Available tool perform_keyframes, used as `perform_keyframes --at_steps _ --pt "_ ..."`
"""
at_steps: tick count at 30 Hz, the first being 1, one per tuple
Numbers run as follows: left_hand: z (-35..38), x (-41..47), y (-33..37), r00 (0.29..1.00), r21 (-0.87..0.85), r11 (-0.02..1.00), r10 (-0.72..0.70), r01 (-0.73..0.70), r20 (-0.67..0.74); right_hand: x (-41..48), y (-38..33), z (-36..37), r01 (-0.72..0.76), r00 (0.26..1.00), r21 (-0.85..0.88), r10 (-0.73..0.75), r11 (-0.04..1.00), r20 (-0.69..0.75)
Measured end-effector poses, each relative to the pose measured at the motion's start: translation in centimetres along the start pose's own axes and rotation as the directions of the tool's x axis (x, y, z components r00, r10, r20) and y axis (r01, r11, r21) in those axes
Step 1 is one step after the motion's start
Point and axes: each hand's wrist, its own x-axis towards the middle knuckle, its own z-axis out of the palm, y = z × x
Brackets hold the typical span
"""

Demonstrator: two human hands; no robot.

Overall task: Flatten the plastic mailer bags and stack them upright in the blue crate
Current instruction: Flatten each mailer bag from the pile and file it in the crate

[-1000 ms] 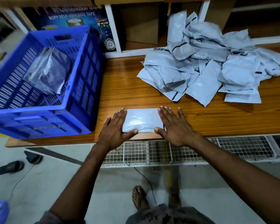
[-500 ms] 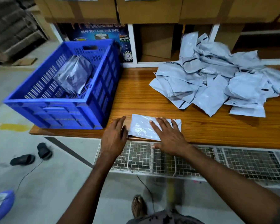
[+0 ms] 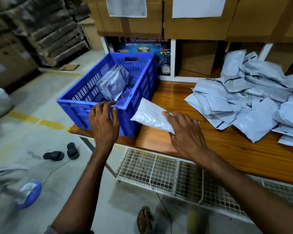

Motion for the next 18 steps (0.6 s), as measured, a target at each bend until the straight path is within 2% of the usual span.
perform_keyframes --at_steps 7,12,14,16,18 --pt "0.9 8.5 -9.7 0.992 0.086 0.996 -0.016 0.005 0.125 13.7 -6.9 -1.4 0.057 0.992 0.149 -0.039 0.987 -0.119" --pt "1.6 12.6 -16.8 0.973 0.049 0.998 -0.059 0.049 0.225 24.3 -12.2 0.5 0.059 0.994 0.221 -0.036 0.974 -0.105" --pt "2.0 15.4 -19.1 0.916 0.071 0.997 -0.043 0.015 0.398 28.2 -13.9 2.4 -0.005 0.999 0.268 0.017 0.963 -0.044" --pt "2.8 17.7 -20.3 0.793 0.154 0.988 -0.070 -0.030 0.605 31.8 -14.9 5.5 -0.147 0.989 0.337 0.134 0.930 0.062" --pt "4.0 19.6 -21.4 0.713 0.217 0.973 -0.100 -0.075 0.694 35.5 -15.6 9.2 -0.382 0.924 0.480 0.315 0.790 0.217"
